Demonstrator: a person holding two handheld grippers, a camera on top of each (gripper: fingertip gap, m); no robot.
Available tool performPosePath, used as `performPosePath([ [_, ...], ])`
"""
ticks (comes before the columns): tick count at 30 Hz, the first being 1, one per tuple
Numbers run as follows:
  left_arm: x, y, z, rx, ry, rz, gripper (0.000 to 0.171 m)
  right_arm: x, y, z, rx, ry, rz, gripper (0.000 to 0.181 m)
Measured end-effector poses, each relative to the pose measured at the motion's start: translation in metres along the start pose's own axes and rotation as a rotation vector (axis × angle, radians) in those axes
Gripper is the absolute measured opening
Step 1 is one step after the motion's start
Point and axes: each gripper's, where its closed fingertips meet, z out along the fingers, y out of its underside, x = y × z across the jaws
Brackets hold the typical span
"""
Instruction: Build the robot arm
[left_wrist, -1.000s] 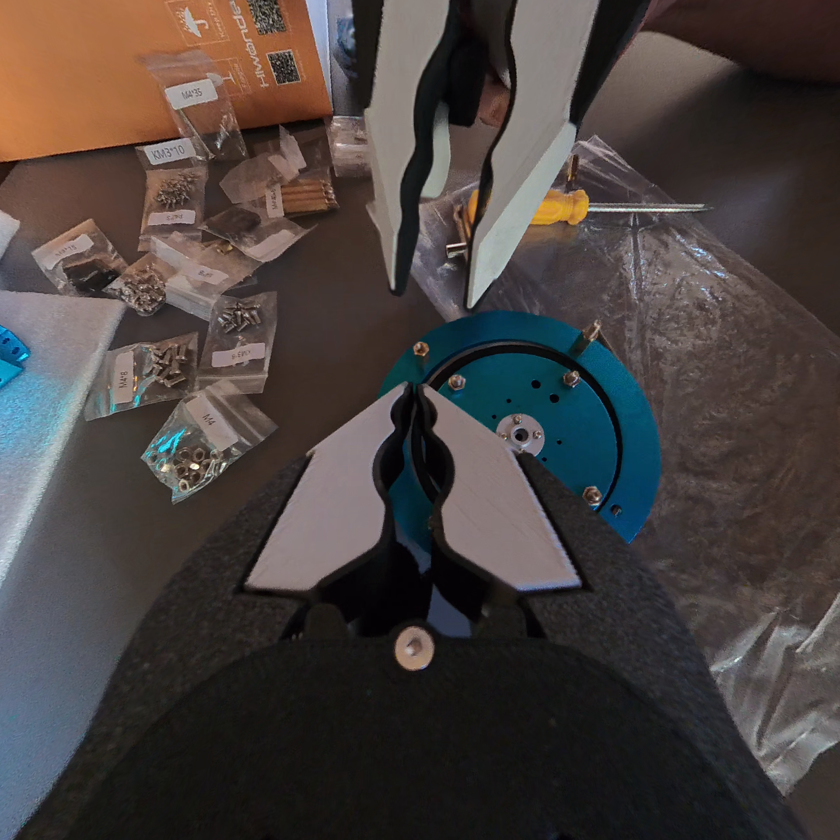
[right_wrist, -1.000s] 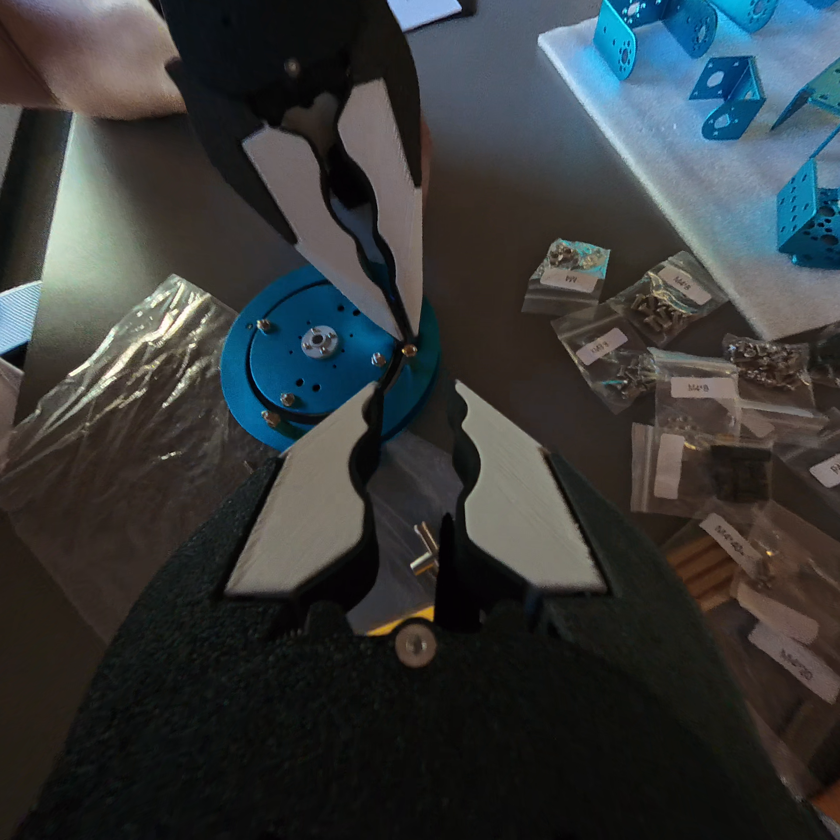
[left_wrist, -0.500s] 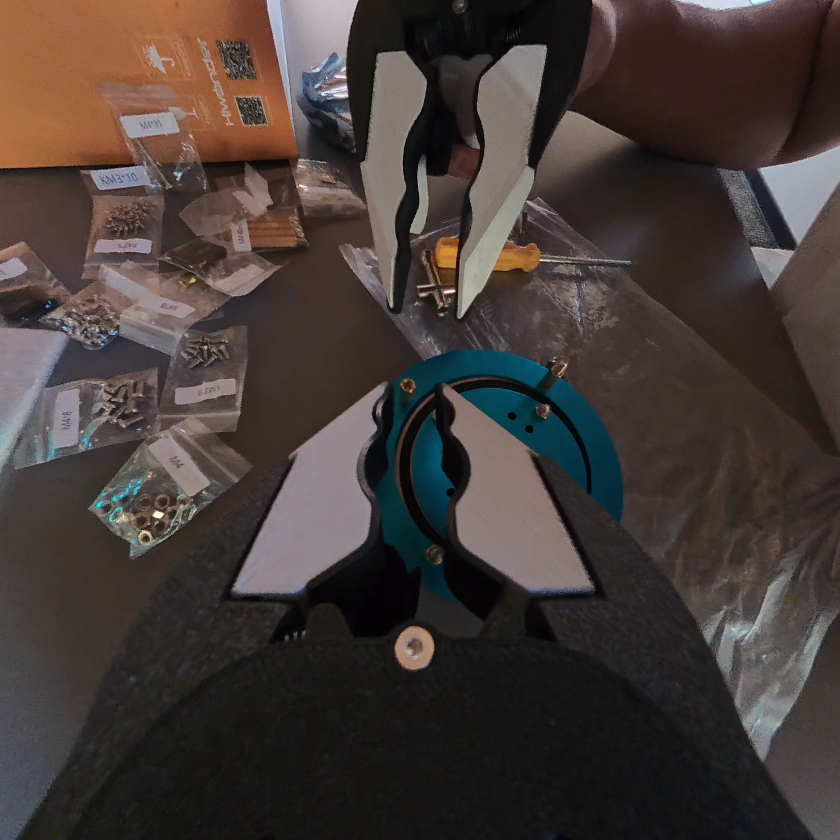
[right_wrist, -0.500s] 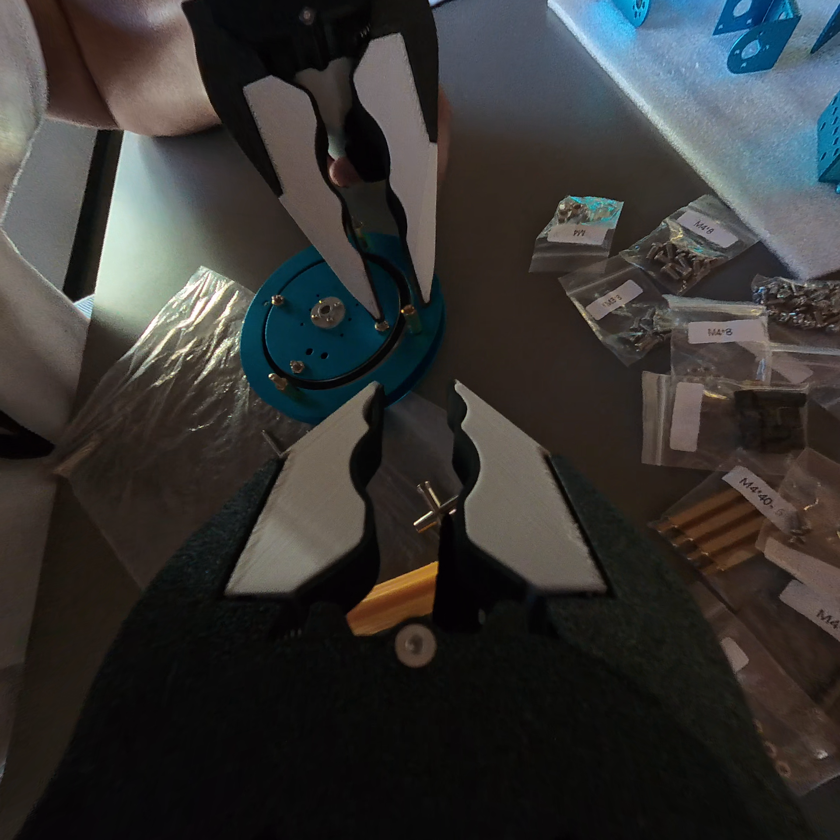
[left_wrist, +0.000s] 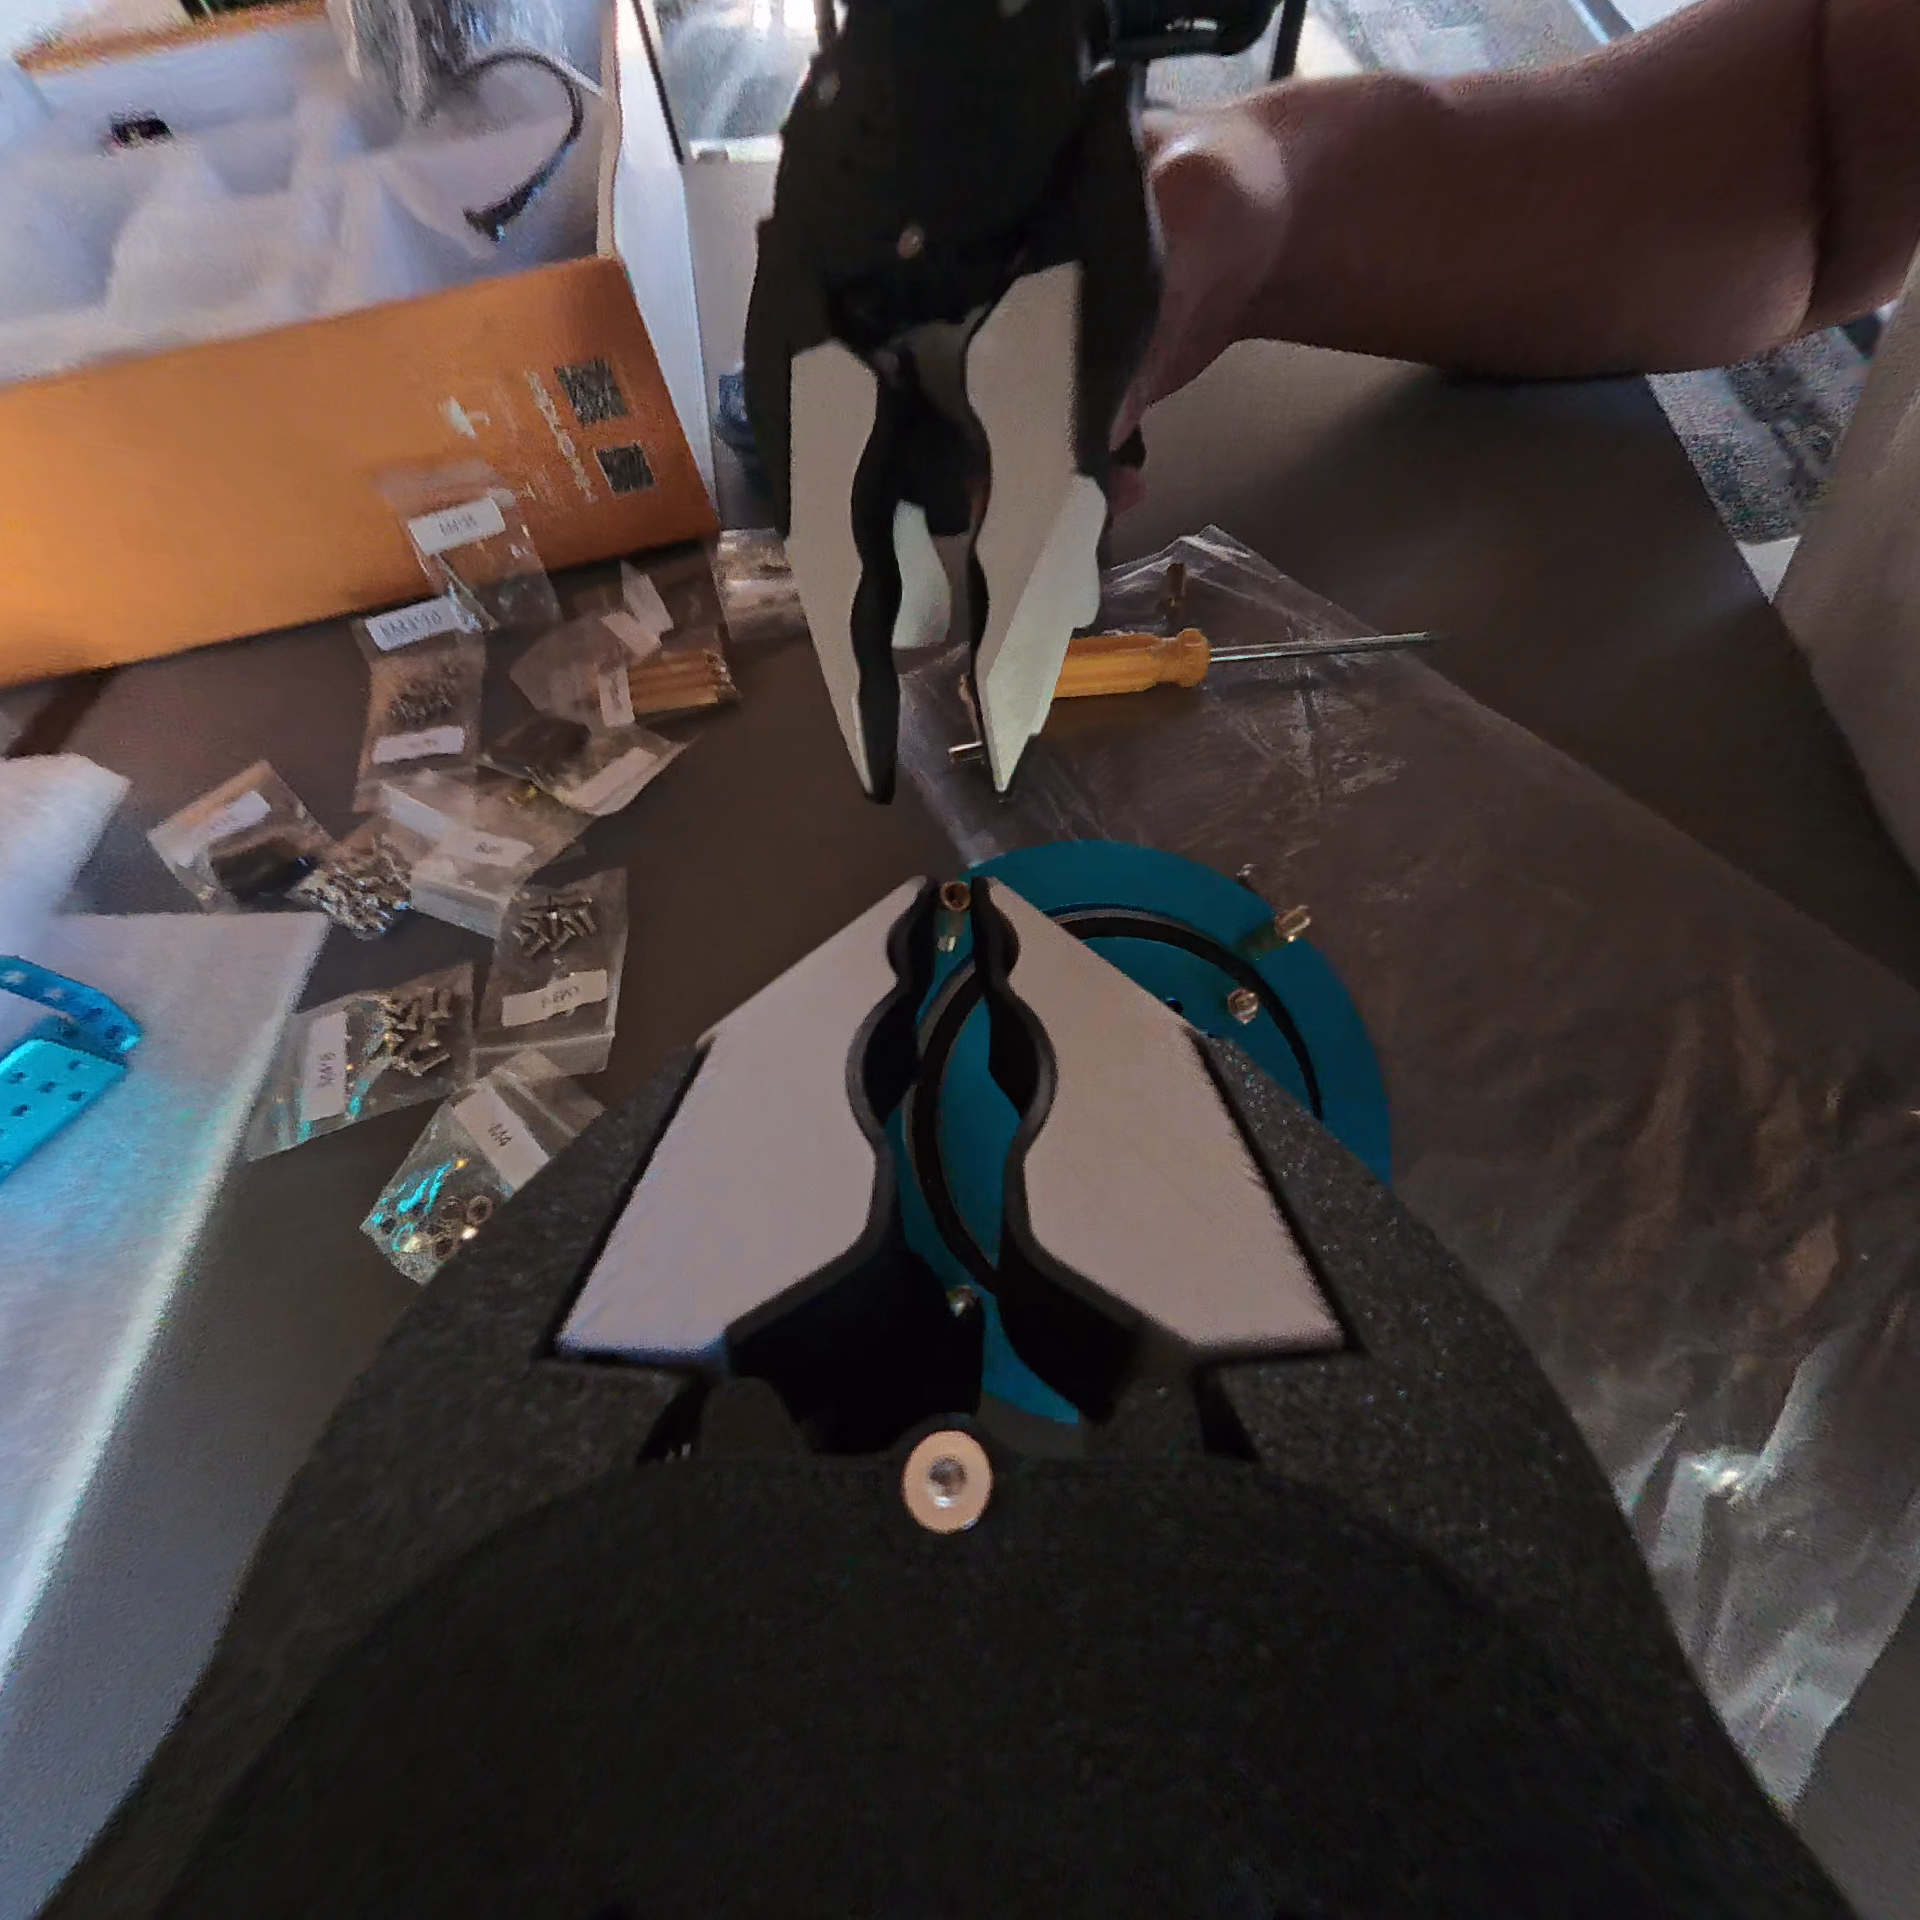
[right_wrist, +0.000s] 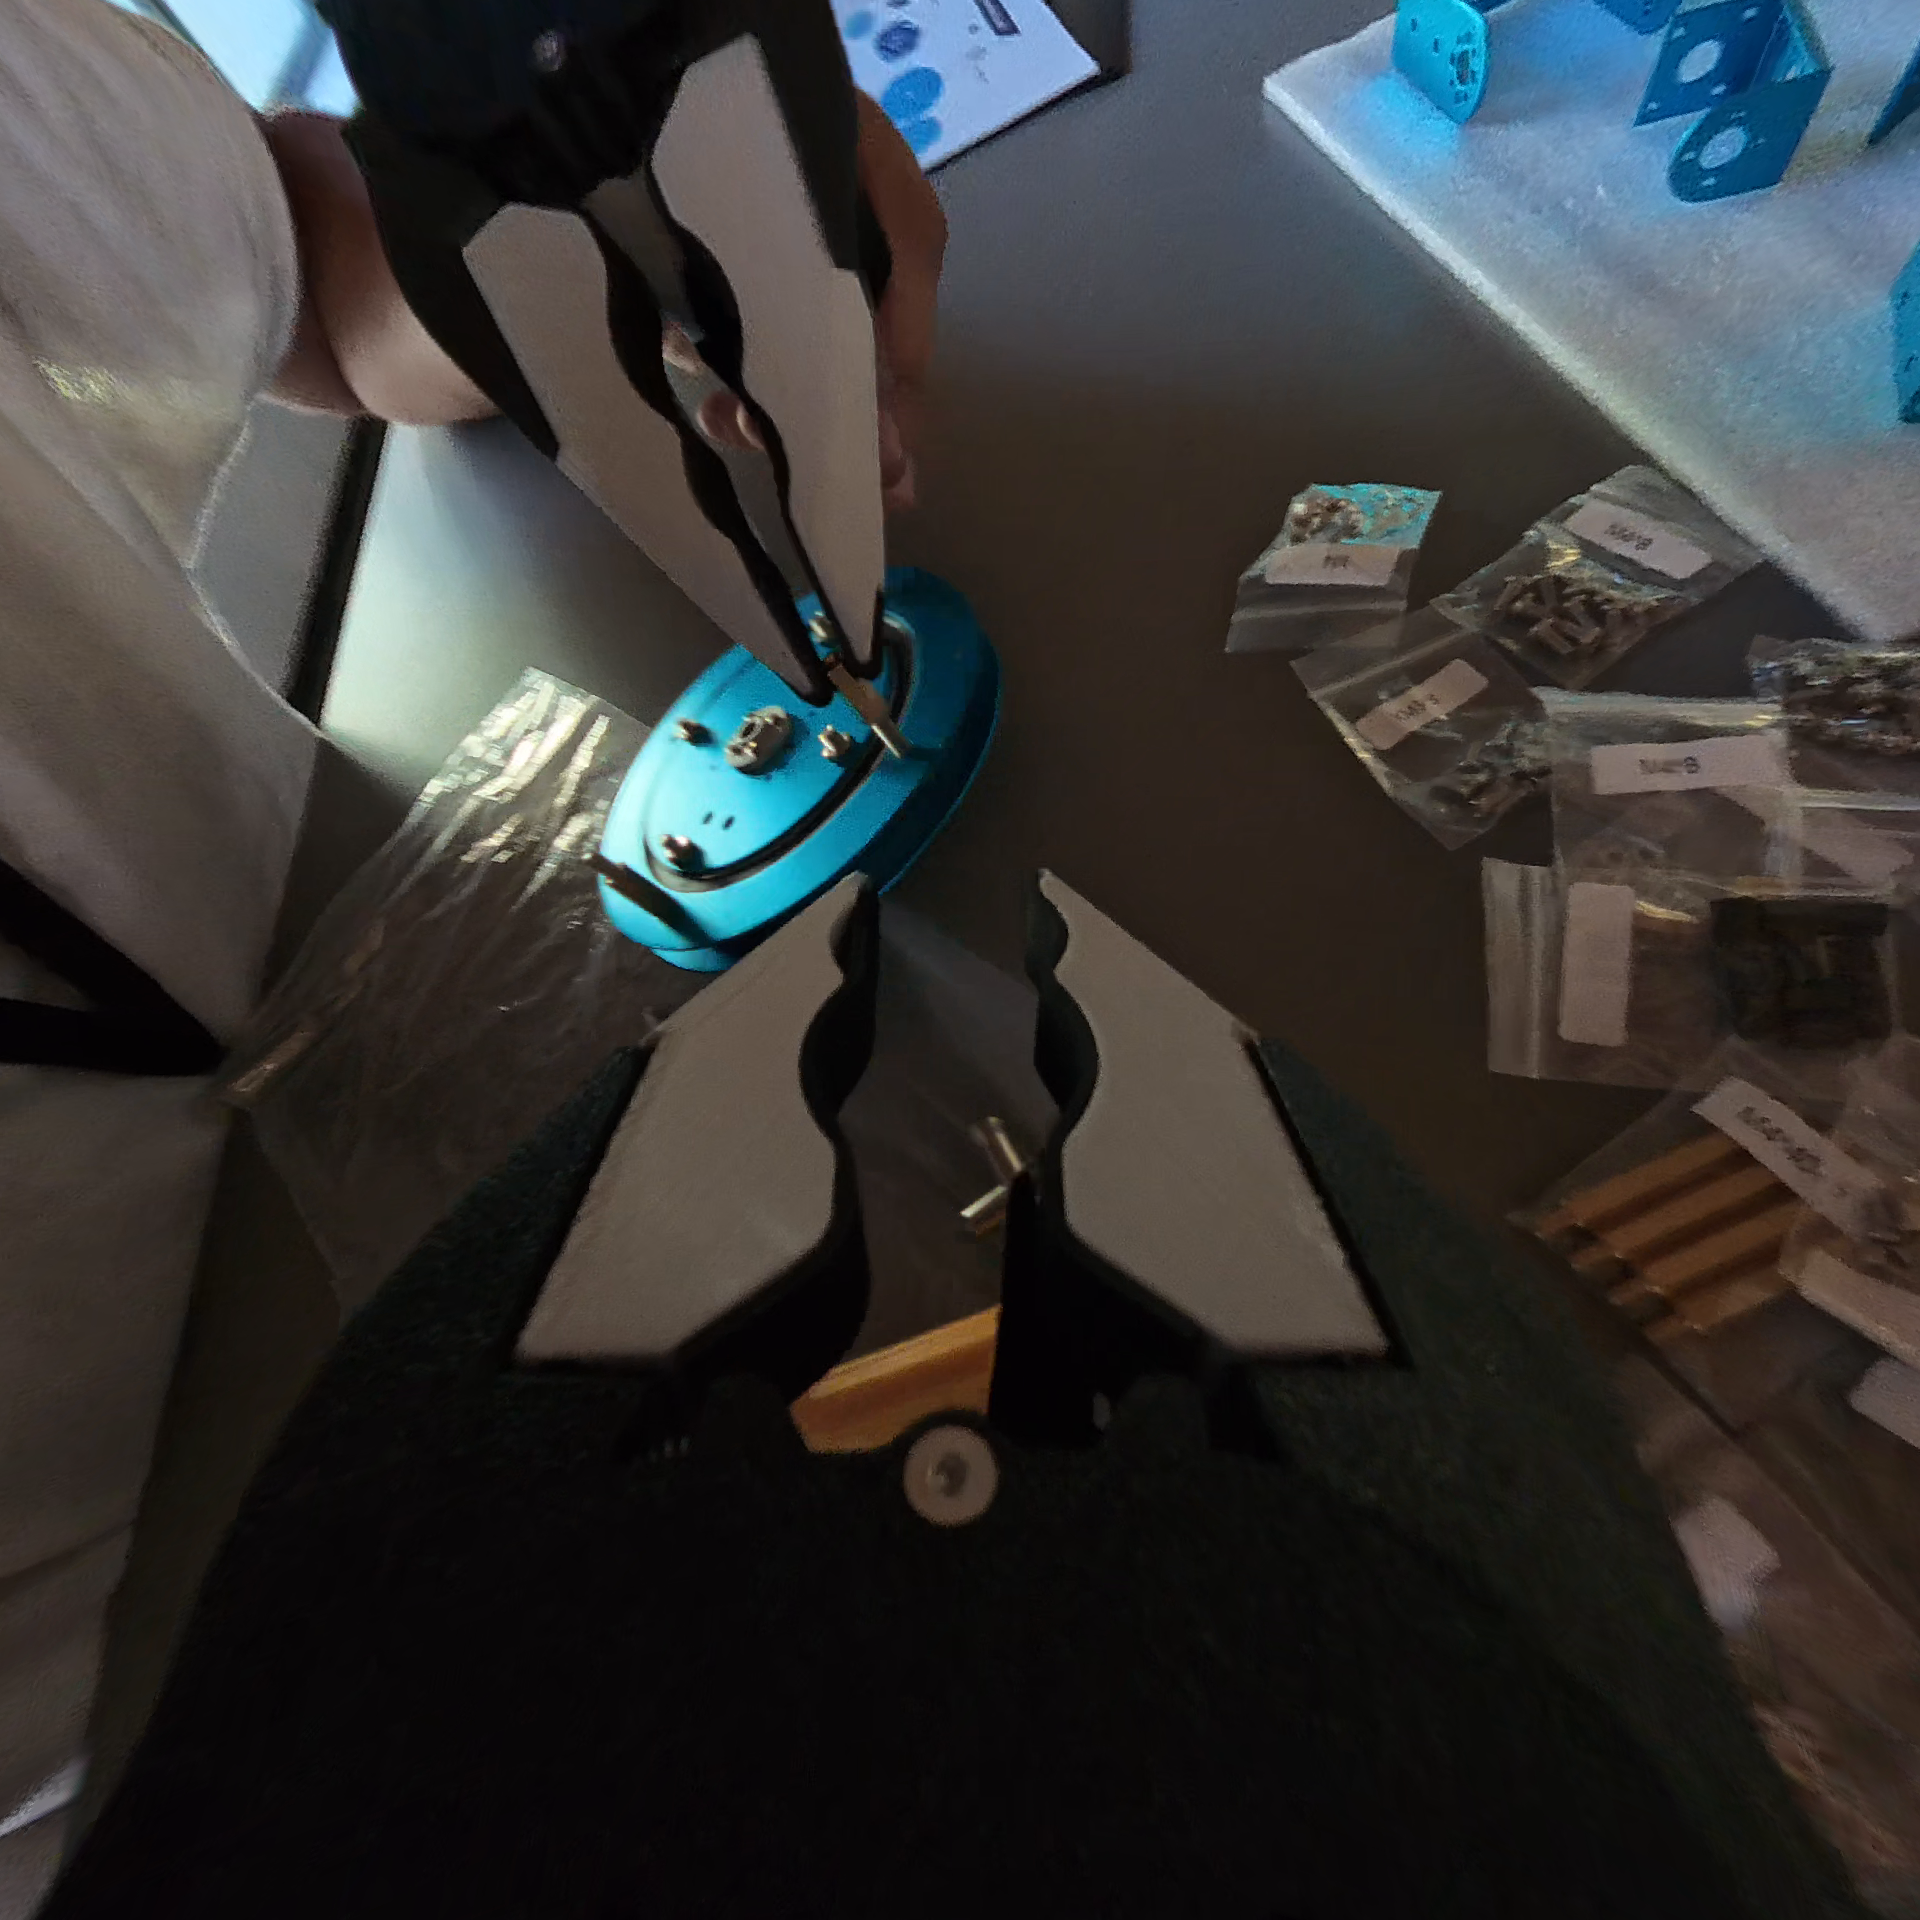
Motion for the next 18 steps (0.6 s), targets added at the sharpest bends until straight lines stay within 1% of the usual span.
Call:
performPosePath([
  [2,0.006,-0.004,-0.006,0.008,-0.023,0.026,0.005,-0.008,0.000,0.003,-0.004,-0.054,0.042,0.027],
  [5,0.012,-0.007,-0.016,0.021,-0.088,0.066,0.005,-0.016,-0.002,0.008,-0.001,-0.078,0.036,0.026],
  [9,0.025,-0.011,-0.036,0.073,-0.128,0.060,0.004,-0.037,-0.016,0.017,0.068,-0.158,0.027,0.025],
  [11,0.031,-0.011,-0.045,0.100,-0.156,0.045,0.004,-0.048,-0.022,0.023,0.074,-0.235,0.088,0.026],
  [13,0.040,-0.012,-0.055,0.141,-0.177,0.040,0.004,-0.065,-0.027,0.027,0.075,-0.357,0.164,0.028],
  [16,0.051,-0.008,-0.067,0.165,-0.227,0.062,0.005,-0.085,-0.029,0.035,0.035,-0.503,0.272,0.037],
  [18,0.058,0.000,-0.072,0.152,-0.262,0.065,0.005,-0.098,-0.042,0.036,0.085,-0.578,0.303,0.044],
])
